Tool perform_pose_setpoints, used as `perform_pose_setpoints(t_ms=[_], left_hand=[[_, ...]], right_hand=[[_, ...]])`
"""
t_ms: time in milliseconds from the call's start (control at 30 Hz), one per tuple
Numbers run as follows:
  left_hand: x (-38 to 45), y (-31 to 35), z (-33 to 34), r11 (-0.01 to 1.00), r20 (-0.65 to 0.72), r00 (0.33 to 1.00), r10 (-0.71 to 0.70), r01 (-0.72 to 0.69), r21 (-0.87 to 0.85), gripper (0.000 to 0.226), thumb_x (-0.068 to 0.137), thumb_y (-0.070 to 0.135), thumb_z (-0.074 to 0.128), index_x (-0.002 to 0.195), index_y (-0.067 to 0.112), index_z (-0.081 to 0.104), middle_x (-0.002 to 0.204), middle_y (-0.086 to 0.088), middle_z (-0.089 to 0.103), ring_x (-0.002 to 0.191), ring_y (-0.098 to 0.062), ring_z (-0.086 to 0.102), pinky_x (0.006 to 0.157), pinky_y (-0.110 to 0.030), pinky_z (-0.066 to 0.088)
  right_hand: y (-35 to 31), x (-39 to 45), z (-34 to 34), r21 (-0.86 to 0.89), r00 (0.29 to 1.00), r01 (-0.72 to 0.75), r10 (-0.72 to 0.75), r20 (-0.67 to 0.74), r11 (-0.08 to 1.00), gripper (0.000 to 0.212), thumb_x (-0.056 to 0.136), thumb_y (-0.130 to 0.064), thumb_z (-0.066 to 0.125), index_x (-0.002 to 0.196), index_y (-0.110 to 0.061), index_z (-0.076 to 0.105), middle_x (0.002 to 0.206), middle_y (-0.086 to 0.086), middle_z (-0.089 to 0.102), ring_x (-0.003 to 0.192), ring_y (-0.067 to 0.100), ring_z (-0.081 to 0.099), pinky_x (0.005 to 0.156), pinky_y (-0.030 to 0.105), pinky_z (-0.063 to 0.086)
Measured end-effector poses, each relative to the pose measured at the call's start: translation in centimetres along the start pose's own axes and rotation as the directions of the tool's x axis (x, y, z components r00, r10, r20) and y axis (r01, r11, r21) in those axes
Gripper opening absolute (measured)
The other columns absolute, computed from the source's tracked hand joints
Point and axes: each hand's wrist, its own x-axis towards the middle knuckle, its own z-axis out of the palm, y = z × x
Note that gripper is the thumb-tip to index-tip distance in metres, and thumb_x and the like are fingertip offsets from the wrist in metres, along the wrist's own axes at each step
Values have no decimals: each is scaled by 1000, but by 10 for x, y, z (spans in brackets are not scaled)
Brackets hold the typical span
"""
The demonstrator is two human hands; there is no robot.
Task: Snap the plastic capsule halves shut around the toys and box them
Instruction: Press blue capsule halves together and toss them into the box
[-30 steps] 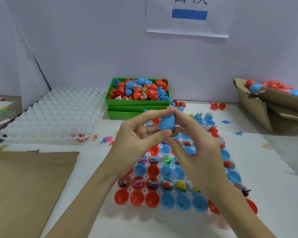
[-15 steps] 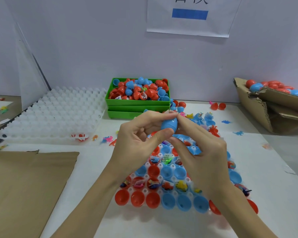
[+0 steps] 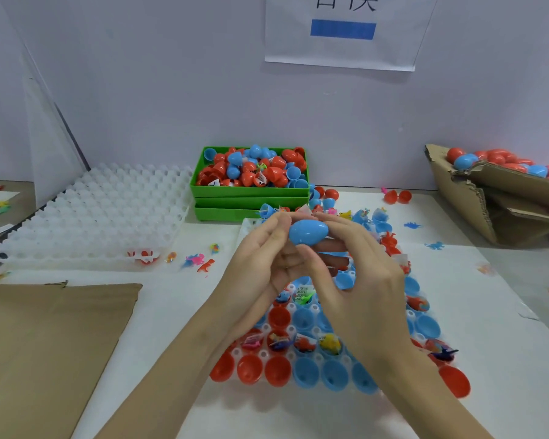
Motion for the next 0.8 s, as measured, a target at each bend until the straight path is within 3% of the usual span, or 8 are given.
perform_pose_setpoints(t_ms=[67,133,233,333,433,533,700,800], left_hand=[[0,-2,4,998,-32,998,-54,53,-47,43,107,38,44,115,6,71,107,-20,77,91,-30,78,81,-35,64],[0,-4,4,992,-31,993,-115,114,-45,47,109,39,43,108,9,79,104,-26,77,88,-33,78,78,-36,64],[0,-7,2,983,-45,982,-186,185,-15,49,111,42,43,112,8,78,100,-24,77,85,-29,78,77,-37,64],[3,-8,-1,980,-60,978,-198,198,-10,47,108,41,50,116,2,74,100,-22,77,82,-27,77,74,-33,62],[4,-6,-4,973,-30,974,-225,223,-64,44,109,37,49,113,4,78,108,-25,76,92,-30,78,78,-34,62],[3,-6,-6,971,-25,972,-234,232,-63,50,110,43,44,111,8,80,113,-26,75,100,-35,77,81,-34,62],[4,-7,-5,972,-30,973,-230,228,-58,53,110,46,41,107,12,82,106,-23,77,88,-27,78,79,-34,63],[5,-4,-5,972,12,974,-224,225,-66,48,107,44,49,120,6,76,113,-24,76,92,-27,77,82,-35,63]], right_hand=[[-2,-2,2,13,1000,-25,25,-15,1000,41,93,-24,72,128,-4,64,122,2,70,106,-19,57,88,-2,41],[-2,-2,2,11,999,-41,41,-9,999,41,94,-24,72,129,-6,63,119,-2,69,105,-15,59,87,-3,40],[3,-1,1,-13,997,-64,65,50,998,26,96,-20,72,120,-10,68,108,-4,71,99,-1,63,87,1,41],[6,1,-1,6,987,-133,132,95,991,20,99,-27,67,114,-15,71,100,-9,72,93,3,67,84,11,49],[7,1,-2,18,973,-162,156,171,987,32,103,-27,58,131,-14,67,115,-7,72,102,-1,67,88,14,52],[6,0,0,111,950,-203,168,262,973,45,97,-19,70,140,-16,59,119,-9,70,100,-8,68,81,6,52],[7,0,1,108,960,-194,166,223,975,43,95,-12,73,135,-19,59,115,-12,71,100,-9,69,81,7,53],[7,1,1,86,974,-154,136,181,984,51,94,-11,74,142,-14,57,117,-9,71,101,-11,67,83,1,48]])
